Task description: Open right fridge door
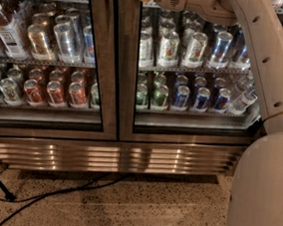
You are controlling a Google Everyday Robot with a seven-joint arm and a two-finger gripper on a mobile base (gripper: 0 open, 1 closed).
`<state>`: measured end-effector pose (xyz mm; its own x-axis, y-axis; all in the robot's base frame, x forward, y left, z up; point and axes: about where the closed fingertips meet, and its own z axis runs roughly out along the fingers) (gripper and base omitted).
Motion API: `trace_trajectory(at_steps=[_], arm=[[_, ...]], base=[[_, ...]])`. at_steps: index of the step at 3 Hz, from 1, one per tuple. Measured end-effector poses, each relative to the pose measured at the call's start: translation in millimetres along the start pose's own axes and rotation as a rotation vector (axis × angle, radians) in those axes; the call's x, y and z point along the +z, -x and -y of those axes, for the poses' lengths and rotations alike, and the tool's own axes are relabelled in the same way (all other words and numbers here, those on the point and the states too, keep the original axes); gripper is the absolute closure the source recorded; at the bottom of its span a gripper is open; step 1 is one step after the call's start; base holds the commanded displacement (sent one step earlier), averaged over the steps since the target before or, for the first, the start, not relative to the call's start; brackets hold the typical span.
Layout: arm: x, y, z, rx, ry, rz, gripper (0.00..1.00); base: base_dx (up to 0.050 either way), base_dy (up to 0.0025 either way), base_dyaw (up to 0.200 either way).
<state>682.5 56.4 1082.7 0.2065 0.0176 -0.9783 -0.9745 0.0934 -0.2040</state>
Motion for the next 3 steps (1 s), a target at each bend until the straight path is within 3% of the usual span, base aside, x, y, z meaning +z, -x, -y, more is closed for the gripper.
trace_trajectory(at_steps=[1,2,3], arm=[[0.7,6.2,2.1,0.001,-0.011,0.005,1.0],[0.8,6.2,2.1,0.001,-0.011,0.005,1.0],[0.6,5.9,1.6,0.001,-0.014,0.005,1.0]], base=[[0.0,0.0,0.0],[0.044,0.00204,0.092],[0.0,0.0,0.0]])
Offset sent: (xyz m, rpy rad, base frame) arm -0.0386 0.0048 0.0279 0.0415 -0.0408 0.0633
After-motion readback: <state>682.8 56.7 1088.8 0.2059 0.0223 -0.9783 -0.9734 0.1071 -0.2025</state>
